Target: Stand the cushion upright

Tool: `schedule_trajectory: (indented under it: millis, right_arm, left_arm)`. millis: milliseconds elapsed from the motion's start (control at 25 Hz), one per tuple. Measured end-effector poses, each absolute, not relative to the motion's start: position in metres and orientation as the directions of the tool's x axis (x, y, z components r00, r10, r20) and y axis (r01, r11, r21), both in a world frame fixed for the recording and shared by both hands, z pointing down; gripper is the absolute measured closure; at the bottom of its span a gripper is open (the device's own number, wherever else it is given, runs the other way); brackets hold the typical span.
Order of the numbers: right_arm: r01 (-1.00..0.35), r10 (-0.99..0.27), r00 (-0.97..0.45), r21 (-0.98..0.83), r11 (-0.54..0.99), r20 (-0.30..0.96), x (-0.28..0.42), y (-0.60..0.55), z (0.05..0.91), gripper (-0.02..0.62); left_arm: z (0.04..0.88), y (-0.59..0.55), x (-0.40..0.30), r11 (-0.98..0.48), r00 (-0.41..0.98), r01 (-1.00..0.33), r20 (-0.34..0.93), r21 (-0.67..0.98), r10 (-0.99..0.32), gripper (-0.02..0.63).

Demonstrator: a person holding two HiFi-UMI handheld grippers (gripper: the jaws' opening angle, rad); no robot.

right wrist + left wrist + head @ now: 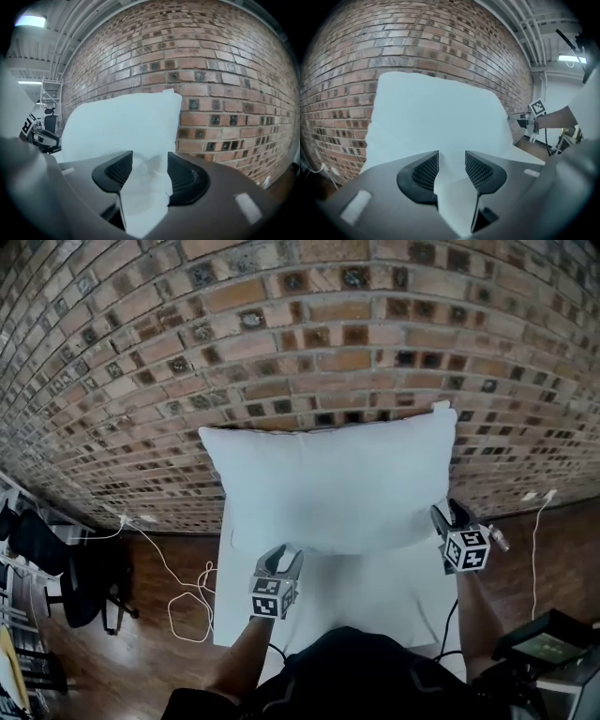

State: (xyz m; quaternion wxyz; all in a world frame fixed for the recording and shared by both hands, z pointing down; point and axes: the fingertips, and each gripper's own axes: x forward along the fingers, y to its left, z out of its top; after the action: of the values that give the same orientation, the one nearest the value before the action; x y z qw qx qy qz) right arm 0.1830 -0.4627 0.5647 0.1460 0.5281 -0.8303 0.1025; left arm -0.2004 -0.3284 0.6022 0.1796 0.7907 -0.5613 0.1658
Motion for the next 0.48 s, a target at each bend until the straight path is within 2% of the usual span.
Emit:
schedule_trajectory:
  millis: [240, 480]
  right_arm:
    - [-0.88, -0.823, -0.461, -0.053, 0.472, 0.33, 0.169, -0.414, 0.555, 0.368]
    - [-0.826, -0.79, -0.556, -0.068, 0.559, 0.258, 0.142, -0.38, 0.526, 0.385]
  left_arm:
    - [0.599, -0.299, -0.161, -0.389, 0.396, -0.914, 0.453, 0.113, -0.798, 0.431]
    - [0.557, -0.283, -0.153, -0.344, 0.375, -0.927, 0.307, 0.15, -0.875, 0.433]
